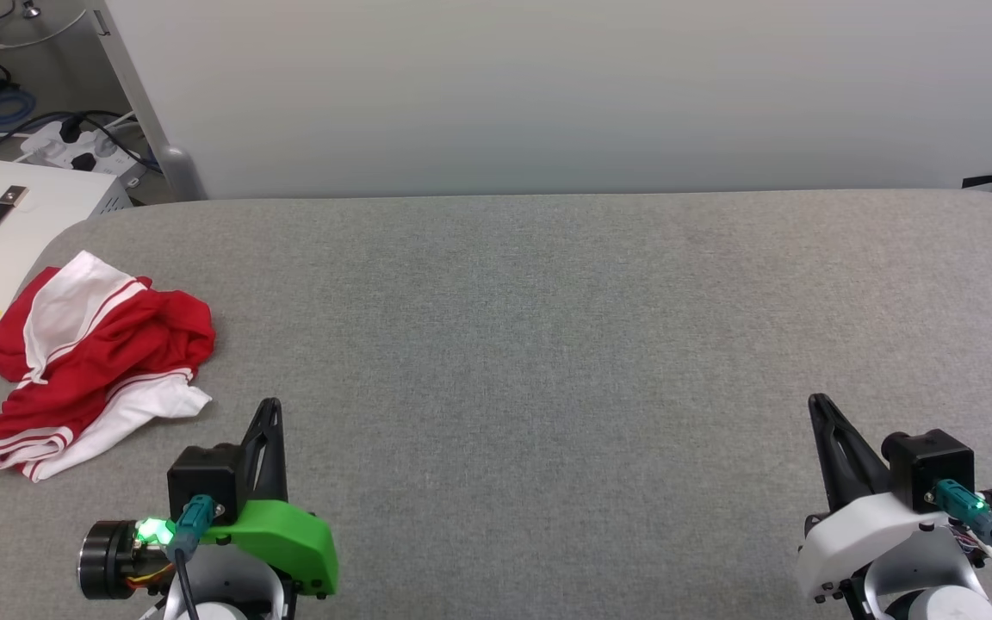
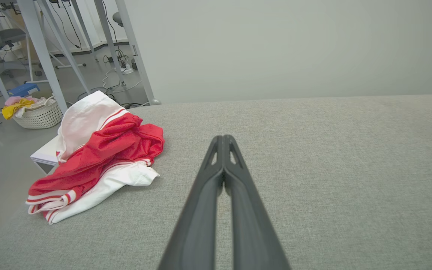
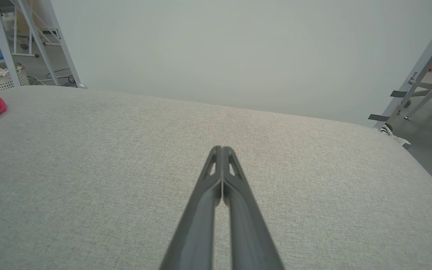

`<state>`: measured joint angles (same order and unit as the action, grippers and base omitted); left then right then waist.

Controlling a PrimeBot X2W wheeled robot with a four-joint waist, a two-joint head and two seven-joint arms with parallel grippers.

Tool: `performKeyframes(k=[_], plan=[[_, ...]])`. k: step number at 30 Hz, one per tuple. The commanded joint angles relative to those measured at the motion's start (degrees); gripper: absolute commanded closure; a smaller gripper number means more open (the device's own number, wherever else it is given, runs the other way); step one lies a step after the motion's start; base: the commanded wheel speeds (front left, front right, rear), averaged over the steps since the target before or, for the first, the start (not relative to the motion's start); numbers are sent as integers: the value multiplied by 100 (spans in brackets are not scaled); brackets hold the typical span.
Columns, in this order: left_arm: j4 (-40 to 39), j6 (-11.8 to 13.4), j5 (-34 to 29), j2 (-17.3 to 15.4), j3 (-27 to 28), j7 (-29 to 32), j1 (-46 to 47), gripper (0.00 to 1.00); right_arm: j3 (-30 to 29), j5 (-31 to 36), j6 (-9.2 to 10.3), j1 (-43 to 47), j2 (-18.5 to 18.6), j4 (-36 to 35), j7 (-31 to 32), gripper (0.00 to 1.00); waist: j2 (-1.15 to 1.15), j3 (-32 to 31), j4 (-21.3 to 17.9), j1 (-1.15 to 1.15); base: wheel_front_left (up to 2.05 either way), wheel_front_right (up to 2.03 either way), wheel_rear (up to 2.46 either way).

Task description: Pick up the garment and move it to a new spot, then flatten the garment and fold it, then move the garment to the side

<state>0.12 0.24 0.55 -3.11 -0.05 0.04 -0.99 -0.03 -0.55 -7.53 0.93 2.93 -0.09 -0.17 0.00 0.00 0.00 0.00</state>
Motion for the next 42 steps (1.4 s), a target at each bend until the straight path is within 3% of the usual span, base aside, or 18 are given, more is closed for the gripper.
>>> performKeyframes(k=[1, 12, 13, 42], plan=[[-12, -24, -55, 24, 5, -4, 99, 100, 3, 55, 4, -93, -5, 9, 17, 100, 0, 0, 0, 0, 0, 0, 0], [-12, -24, -55, 24, 5, -4, 99, 100, 3, 55, 4, -93, -5, 9, 17, 100, 0, 0, 0, 0, 0, 0, 0], [0, 0, 0, 0, -1, 0, 0, 0, -1, 0, 1, 0, 0, 0, 0, 0, 0, 0, 0, 0, 0, 0, 0], [-60, 219, 45, 4, -182, -296, -21, 0, -164, -357, 1, 39, -1, -145, -293, 0, 0, 9, 4, 0, 0, 0, 0]])
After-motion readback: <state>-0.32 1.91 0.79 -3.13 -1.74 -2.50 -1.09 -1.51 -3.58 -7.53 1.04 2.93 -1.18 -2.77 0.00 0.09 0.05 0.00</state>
